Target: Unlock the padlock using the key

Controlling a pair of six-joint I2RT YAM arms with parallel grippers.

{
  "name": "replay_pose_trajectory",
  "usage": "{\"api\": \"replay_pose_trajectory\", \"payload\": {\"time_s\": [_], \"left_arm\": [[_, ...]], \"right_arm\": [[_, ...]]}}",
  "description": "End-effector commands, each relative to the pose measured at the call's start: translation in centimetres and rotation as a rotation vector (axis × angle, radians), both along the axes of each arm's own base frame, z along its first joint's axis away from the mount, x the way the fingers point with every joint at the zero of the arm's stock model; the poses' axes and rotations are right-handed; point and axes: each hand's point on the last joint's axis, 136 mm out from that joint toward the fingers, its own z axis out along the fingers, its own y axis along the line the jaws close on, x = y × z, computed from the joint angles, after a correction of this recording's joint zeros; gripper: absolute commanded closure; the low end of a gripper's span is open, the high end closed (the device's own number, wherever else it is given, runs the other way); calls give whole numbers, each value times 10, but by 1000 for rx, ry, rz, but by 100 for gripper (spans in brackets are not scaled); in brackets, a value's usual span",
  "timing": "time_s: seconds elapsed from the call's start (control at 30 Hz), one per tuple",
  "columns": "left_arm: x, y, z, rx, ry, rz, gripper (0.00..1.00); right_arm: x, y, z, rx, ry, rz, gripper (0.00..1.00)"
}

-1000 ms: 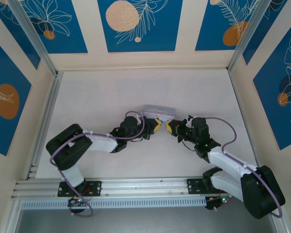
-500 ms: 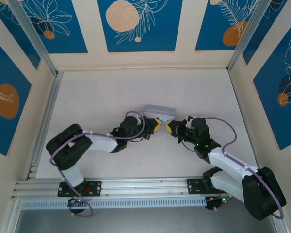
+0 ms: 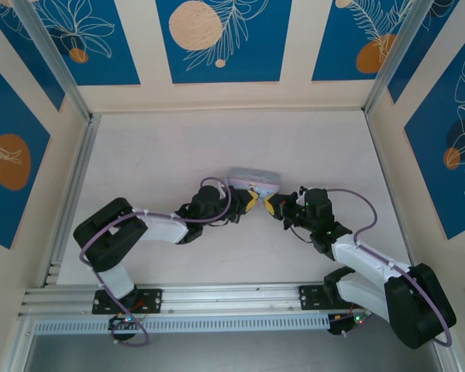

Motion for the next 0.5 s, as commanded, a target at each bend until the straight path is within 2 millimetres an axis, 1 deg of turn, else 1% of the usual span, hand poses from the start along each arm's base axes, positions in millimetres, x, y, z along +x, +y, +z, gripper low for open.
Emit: {"api": "replay_pose_trajectory", "payload": {"time_s": [0.0, 0.17, 0.3, 0.47], "left_arm": [[-3, -9, 12, -33, -21, -23, 100], [-5, -12, 13, -37, -20, -31, 100], [-6, -13, 10, -33, -17, -35, 100], [-6, -12, 8, -31, -13, -30, 100]], "right_arm": [[6, 2, 8, 8, -20, -11, 100], [11, 5, 13, 18, -30, -10, 100], [12, 5, 15, 23, -36, -14, 100], [6, 1, 17, 15, -42, -19, 100]]}}
